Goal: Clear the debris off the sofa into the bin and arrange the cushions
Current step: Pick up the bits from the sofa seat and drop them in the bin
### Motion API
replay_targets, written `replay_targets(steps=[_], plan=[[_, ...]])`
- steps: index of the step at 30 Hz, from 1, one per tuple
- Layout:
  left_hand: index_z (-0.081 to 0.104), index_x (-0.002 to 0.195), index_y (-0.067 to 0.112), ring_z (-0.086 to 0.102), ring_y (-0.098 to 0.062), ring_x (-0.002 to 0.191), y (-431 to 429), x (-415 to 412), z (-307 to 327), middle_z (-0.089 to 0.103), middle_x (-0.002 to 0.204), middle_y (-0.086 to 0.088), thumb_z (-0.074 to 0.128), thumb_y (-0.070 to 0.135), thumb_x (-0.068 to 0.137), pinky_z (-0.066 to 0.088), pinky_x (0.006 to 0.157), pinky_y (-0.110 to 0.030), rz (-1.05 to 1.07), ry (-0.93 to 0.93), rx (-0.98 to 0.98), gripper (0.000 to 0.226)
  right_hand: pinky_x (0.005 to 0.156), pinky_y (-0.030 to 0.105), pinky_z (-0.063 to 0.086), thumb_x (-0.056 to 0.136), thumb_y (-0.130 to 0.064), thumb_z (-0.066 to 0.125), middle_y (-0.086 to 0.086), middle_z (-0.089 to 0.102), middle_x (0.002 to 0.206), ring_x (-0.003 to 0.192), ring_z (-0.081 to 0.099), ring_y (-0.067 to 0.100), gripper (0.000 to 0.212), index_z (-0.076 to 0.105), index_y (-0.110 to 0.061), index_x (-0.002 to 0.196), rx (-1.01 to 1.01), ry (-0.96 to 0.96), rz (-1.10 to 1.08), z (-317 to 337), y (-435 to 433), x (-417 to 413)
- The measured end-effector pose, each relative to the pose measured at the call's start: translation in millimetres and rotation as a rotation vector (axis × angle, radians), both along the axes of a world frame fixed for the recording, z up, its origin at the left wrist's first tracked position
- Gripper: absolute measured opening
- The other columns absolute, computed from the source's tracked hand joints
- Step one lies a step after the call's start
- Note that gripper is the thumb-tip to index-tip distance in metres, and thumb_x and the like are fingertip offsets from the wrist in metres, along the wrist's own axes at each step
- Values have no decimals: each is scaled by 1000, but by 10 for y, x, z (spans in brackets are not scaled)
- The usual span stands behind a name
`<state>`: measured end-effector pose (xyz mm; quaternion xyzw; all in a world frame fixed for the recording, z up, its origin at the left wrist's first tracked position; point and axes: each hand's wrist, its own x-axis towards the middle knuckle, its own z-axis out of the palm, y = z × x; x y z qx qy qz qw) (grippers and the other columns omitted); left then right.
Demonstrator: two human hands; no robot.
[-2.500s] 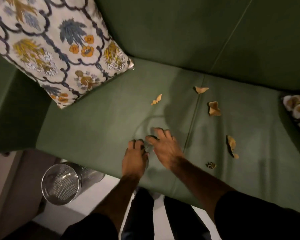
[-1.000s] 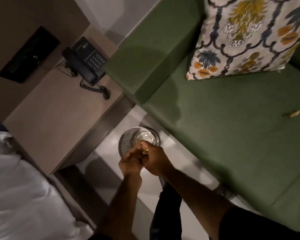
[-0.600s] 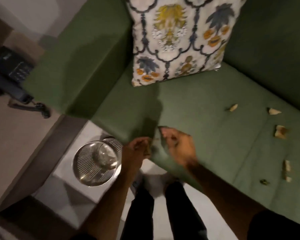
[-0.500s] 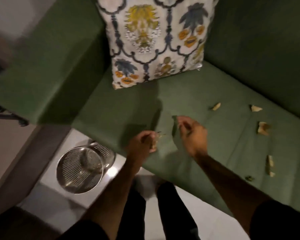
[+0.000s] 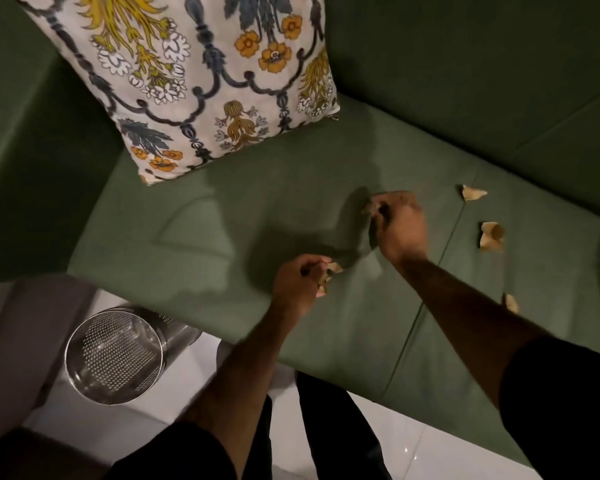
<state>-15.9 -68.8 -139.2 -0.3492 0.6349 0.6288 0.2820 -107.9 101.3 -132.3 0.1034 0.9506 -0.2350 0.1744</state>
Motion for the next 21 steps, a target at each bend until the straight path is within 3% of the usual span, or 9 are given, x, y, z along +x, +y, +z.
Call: replay_targets(steps=[3,7,9,11,13,16,19,21], plan=[[71,106,9,66,-16,80,-18,69,21,70,95,-9,59,8,96,61,73,-36,59,-34,25,17,92,28,51,99,-24,60,8,69,119,107,66,23,22,75,-18,115,-13,21,15,18,-30,143],[69,91,18,66,-18,79,-88,163,31,70,89,-5,59,9,95,62,72,-38,182,-80,72,15,75,22,46,97,-28,65,8,76,103,91,71,23,19,77,-18,108,-164,-37,18,90,-263,474],[68,90,19,64,-13,75,-161,249,33,68,84,0,57,8,96,61,61,-29,262,-90,85,16,71,22,45,95,-26,68,5,79,97,88,73,22,15,79,-19,103,-224,-70,33,140,-489,711],[67,97,12,62,-14,72,-298,398,43,66,81,-2,55,8,97,59,55,-25,349,-81,65,13,72,27,52,93,-23,71,5,81,93,85,75,23,13,81,-18,99,-266,-84,80,180,-777,992],[66,102,6,65,-21,74,-497,607,66,69,84,-9,56,7,97,61,60,-30,442,-58,7,12,72,29,57,92,-23,71,3,81,89,80,76,18,13,81,-18,98,-357,-145,93,207,-1083,1260],[72,98,8,68,-25,77,-987,1086,156,74,95,-14,61,7,93,59,73,-41,543,3,-210,12,70,15,44,95,-28,68,-2,82,91,81,74,9,16,81,-19,98,-410,-239,218,247,-1693,1656],[70,89,17,66,-26,80,-1577,1639,223,71,94,-15,59,-3,90,55,78,-47,644,-16,-362,22,75,9,43,95,-25,67,3,81,100,94,75,18,17,81,-16,101,-487,-336,332,254,-2337,2021],[70,87,18,66,-28,75,-1963,1943,262,71,95,-17,60,-1,90,56,78,-46,742,-115,-442,22,92,25,51,96,-28,64,5,79,109,103,72,23,22,80,-17,105,-469,-429,364,201,-2747,2240]])
